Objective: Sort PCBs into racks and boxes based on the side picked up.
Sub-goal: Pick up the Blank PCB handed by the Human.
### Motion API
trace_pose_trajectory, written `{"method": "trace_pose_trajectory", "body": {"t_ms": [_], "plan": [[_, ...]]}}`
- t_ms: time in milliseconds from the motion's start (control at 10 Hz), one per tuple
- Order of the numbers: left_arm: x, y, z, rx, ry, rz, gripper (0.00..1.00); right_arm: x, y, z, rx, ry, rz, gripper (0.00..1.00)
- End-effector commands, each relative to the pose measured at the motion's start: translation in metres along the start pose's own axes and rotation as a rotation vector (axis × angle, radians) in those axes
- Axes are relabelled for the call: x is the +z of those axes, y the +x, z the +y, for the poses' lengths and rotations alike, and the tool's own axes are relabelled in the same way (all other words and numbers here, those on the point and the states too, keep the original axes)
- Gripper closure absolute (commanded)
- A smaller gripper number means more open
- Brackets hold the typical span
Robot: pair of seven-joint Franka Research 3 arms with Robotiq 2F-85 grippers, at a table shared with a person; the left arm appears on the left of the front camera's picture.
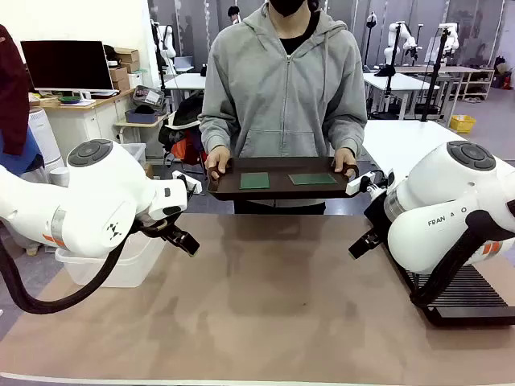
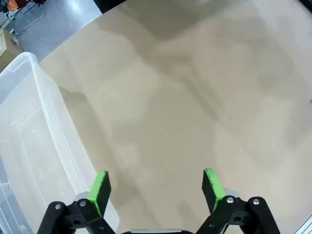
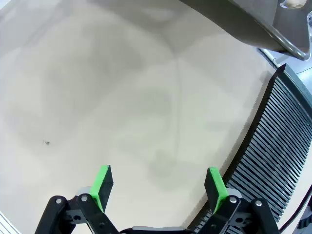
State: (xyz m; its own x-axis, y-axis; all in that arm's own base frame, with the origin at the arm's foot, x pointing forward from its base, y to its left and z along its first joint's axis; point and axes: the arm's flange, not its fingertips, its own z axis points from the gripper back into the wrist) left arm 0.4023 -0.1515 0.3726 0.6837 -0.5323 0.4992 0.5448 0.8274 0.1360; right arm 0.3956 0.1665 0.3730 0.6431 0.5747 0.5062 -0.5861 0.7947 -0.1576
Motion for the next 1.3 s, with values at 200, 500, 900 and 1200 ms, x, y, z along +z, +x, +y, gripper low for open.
{"method": "trace_pose_trajectory", "body": {"t_ms": [200, 500, 900, 1200], "plan": [[0.0, 0.0, 0.0, 0.0, 0.0, 0.0, 0.0, 0.0, 0.0, 0.0, 0.0, 0.0, 0.0, 0.0], [0.0, 0.0, 0.0, 0.0, 0.0, 0.0, 0.0, 0.0, 0.0, 0.0, 0.0, 0.0, 0.0, 0.0], [0.0, 0.0, 0.0, 0.0, 0.0, 0.0, 0.0, 0.0, 0.0, 0.0, 0.0, 0.0, 0.0, 0.0], [0.0, 0.0, 0.0, 0.0, 0.0, 0.0, 0.0, 0.0, 0.0001, 0.0001, 0.001, 0.0, 0.0, 0.0]]}}
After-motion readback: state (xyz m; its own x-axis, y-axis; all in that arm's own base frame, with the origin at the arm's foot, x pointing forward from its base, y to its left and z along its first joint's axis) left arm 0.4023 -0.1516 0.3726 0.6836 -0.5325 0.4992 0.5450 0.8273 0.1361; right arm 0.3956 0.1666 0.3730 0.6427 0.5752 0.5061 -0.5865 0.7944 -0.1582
